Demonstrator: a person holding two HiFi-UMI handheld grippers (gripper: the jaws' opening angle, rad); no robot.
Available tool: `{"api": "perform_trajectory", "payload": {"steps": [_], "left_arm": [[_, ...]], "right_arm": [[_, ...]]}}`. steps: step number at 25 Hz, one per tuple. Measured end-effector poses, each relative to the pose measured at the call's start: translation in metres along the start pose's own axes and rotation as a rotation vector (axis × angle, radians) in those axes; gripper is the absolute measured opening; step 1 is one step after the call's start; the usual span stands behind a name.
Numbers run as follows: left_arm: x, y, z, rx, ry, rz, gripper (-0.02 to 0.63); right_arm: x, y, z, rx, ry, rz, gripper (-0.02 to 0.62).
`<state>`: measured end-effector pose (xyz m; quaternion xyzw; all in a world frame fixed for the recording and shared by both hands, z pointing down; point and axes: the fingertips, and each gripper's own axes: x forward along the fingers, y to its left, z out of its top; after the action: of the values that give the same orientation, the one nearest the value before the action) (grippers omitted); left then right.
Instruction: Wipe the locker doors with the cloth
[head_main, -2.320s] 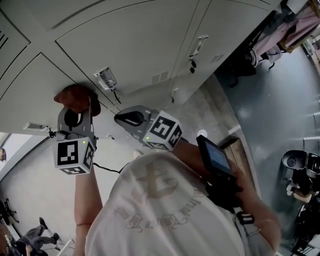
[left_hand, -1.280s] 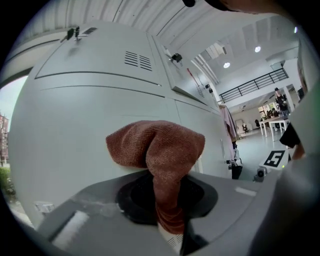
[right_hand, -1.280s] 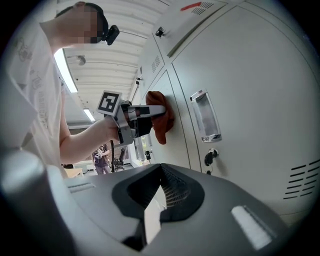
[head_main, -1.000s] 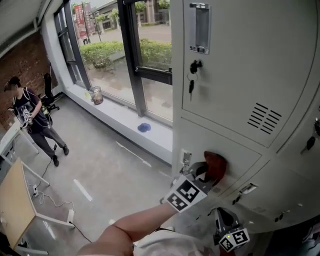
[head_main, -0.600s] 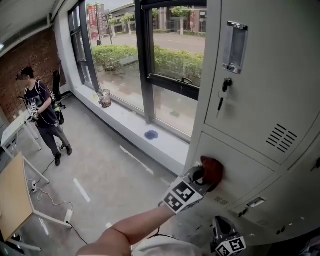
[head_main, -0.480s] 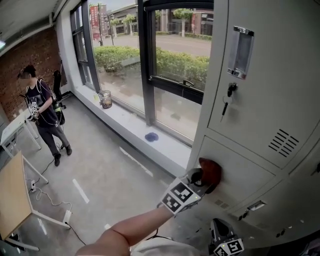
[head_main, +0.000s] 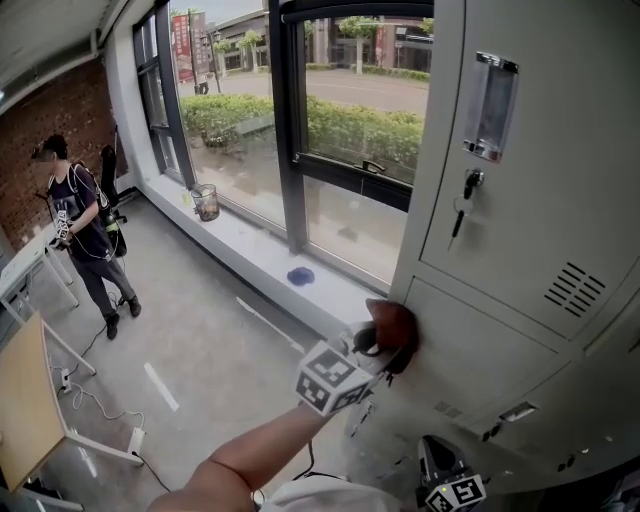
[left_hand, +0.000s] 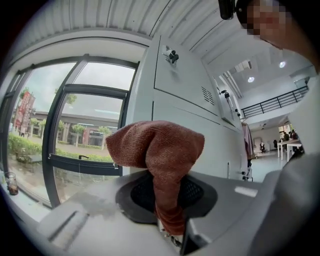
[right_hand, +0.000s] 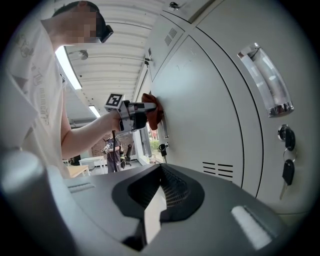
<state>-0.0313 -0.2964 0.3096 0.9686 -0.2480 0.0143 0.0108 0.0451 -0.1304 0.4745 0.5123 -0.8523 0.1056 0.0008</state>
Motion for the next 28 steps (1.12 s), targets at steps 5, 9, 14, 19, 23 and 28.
{"api": "perform_trajectory", "payload": {"steps": [5,9,14,19,23,28], "left_arm": [[-0.007,0.013,0.011,0.070,0.009,0.051,0.080],[-0.003,-0.004,0.015,0.089,0.011,0.031,0.080],[0.003,-0.009,0.023,0.080,0.017,0.037,0.078],[0.018,-0.038,0.021,0.080,0.027,-0.025,0.078],[0.029,-0.065,0.021,0.105,0.037,-0.067,0.080],[0.041,-0.091,0.025,0.123,0.034,-0.096,0.080]], "right_arm": [[0.008,-0.002,-0.003,0.015,-0.002,0.011,0.008],[-0.004,0.000,-0.004,0.013,0.010,-0.009,0.008],[-0.010,-0.009,-0.002,0.018,0.008,-0.007,0.008],[-0.018,-0.014,-0.001,0.020,0.003,0.001,0.008],[-0.024,-0.016,0.001,0.018,0.003,0.012,0.008],[-0.035,-0.025,0.004,0.011,0.004,0.014,0.008]]}}
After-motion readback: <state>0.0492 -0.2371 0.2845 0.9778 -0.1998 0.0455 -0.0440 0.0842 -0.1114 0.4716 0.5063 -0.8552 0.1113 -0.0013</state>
